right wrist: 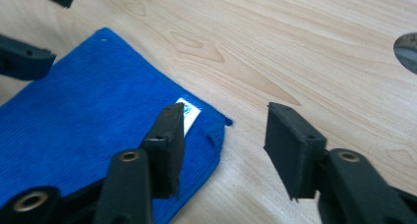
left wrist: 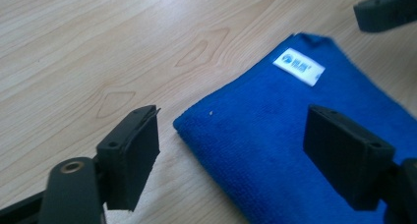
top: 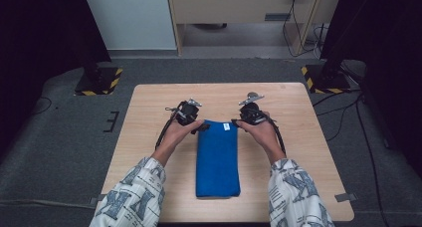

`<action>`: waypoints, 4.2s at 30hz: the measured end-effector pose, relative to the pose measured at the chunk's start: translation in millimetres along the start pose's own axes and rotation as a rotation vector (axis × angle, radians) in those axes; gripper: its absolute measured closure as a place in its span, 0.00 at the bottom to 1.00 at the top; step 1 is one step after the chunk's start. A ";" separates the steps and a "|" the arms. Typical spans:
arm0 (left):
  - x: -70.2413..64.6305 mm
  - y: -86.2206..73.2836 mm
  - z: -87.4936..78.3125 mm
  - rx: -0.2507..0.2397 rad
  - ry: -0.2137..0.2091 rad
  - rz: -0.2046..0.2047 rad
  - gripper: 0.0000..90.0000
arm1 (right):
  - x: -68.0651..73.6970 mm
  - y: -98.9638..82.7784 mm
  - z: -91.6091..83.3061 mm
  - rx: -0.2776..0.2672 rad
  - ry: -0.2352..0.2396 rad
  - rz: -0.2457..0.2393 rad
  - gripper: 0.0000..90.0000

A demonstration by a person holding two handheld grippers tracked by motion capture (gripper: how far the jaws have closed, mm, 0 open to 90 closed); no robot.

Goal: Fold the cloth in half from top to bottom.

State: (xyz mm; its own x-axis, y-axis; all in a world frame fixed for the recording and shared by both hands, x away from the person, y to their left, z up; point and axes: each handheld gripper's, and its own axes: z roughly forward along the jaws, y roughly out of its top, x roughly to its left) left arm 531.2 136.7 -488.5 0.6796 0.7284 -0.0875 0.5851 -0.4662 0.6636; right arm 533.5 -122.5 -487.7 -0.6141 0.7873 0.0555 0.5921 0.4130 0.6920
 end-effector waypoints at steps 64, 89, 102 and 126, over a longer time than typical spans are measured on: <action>-4.1 -4.1 -0.5 -0.062 -0.008 -0.049 0.96 | 19.0 10.8 17.2 0.006 0.084 -0.021 0.95; -3.8 25.2 -23.1 -0.126 0.027 0.005 0.96 | 12.2 34.4 -6.0 -0.081 0.075 -0.034 0.95; 1.1 34.9 -28.6 -0.144 0.031 0.000 0.96 | 9.1 46.0 -12.2 -0.107 0.065 -0.040 0.95; -12.8 36.4 -40.1 -0.134 0.041 0.054 0.96 | 15.3 37.8 -25.4 -0.140 0.064 -0.061 0.95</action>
State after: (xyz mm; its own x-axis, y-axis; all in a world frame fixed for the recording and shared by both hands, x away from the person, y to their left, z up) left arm 526.1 130.5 -433.5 0.6880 0.7254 -0.0200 0.4820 -0.4362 0.7598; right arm 533.2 -106.5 -442.4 -0.6810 0.7303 0.0532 0.4774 0.3877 0.7885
